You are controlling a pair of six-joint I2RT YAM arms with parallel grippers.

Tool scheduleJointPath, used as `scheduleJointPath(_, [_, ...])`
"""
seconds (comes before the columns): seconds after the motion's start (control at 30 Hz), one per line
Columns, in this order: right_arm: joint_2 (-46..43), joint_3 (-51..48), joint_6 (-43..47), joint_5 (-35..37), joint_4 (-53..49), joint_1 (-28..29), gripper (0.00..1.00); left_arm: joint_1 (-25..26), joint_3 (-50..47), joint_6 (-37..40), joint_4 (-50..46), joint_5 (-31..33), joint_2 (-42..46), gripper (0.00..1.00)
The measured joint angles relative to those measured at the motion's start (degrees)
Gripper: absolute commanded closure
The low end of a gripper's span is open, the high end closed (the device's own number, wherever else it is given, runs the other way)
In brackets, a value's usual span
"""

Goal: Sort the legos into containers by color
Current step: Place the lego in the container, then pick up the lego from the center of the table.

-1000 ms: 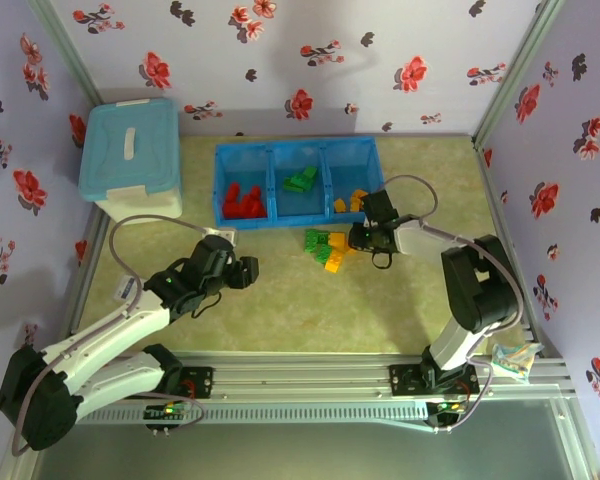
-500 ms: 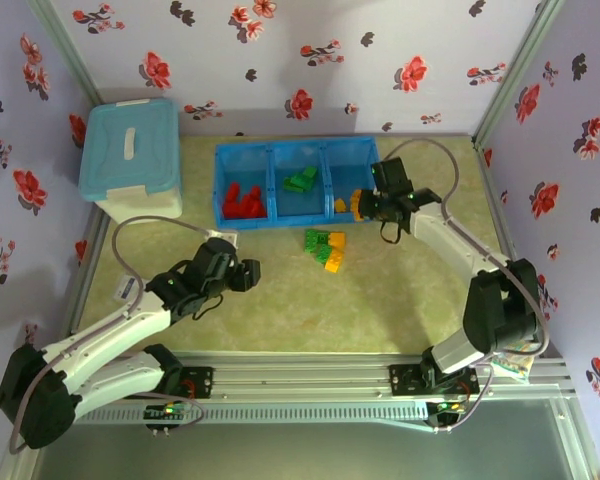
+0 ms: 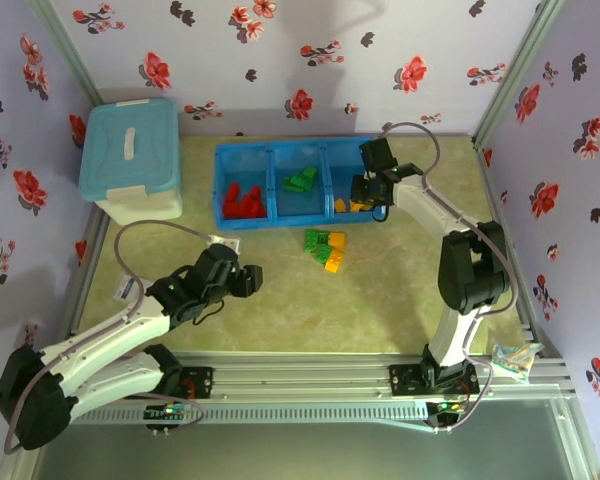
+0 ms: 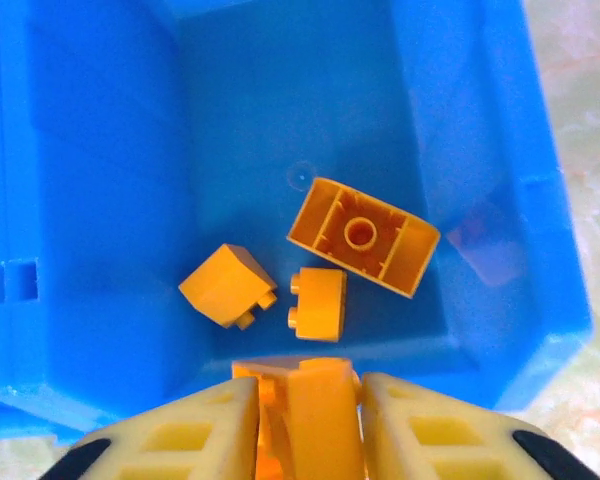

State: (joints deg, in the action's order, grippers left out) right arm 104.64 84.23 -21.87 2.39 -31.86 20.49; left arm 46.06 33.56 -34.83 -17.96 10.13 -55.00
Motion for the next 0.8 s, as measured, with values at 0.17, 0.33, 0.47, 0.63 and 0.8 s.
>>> scheduleJointPath(0.17, [1.1, 0.8, -0.2, -0.9, 0.1, 0.2, 0.41, 0.8, 0.0, 0.0, 0.4, 0.0, -0.4, 0.37])
scheduleJointPath(0.33, [-1.4, -3.4, -0.2, -1.0, 2.1, 1.0, 0.41, 1.8, 0.0, 0.0, 1.7, 0.0, -2.7, 0.37])
scheduleJointPath(0.47, [-5.2, -8.5, -0.4, -1.1, 3.0, 1.7, 0.42, 2.7, 0.0, 0.0, 2.8, 0.0, -5.9, 0.36])
scheduleJointPath(0.63, [-11.6, -15.9, -1.4, -1.1, 5.6, 2.8, 0.41, 3.6, 1.1, 0.0, 4.4, -0.1, -10.5, 0.35])
scheduleJointPath(0.8, [-16.5, -22.8, -3.0, -1.3, 8.4, 4.0, 0.42, 3.8, 5.4, 0.7, 7.0, -1.1, -17.7, 0.32])
